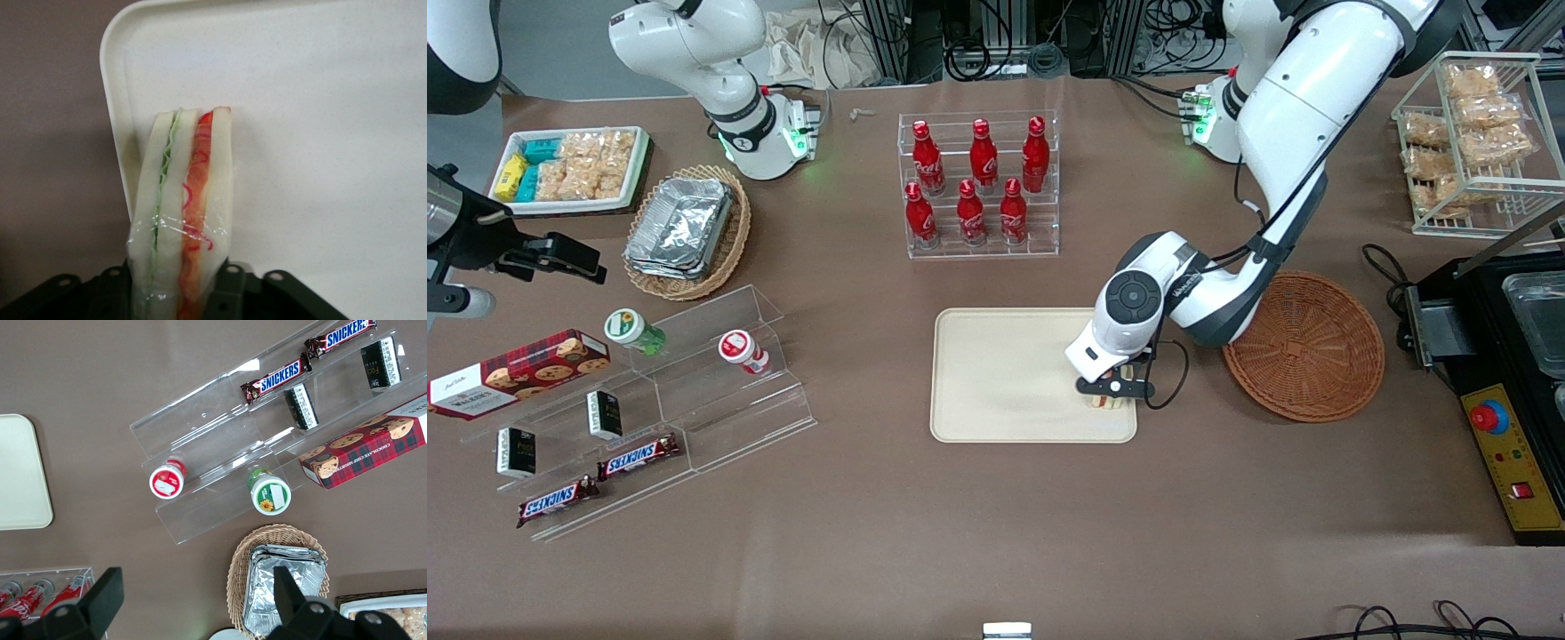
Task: Place sandwich from basket to tray
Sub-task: 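Lower the sandwich onto the tray and open the left gripper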
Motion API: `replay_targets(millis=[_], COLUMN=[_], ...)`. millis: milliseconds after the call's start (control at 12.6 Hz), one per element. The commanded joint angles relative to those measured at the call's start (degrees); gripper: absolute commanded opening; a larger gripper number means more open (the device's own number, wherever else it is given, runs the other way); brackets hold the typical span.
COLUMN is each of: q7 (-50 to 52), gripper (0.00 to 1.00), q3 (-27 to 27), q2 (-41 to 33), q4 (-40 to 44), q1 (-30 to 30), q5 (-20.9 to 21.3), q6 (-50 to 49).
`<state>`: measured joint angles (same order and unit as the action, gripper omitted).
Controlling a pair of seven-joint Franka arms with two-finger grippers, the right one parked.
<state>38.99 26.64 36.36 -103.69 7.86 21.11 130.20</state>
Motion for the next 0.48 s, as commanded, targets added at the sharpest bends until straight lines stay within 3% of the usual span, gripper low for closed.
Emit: replay_targets(millis=[0, 239, 398], q7=[1.5, 1.8, 3.5], gripper=[1.00, 1.00, 1.00], q3=[0.3, 0.6, 0.7], q2=[0.6, -1.3, -6.9], q4=[3.0, 6.0, 5.6], q1=[0.2, 0.2, 0.2], q5=[1.7, 0.9, 0.6], q6=[-1.4, -7.5, -10.4])
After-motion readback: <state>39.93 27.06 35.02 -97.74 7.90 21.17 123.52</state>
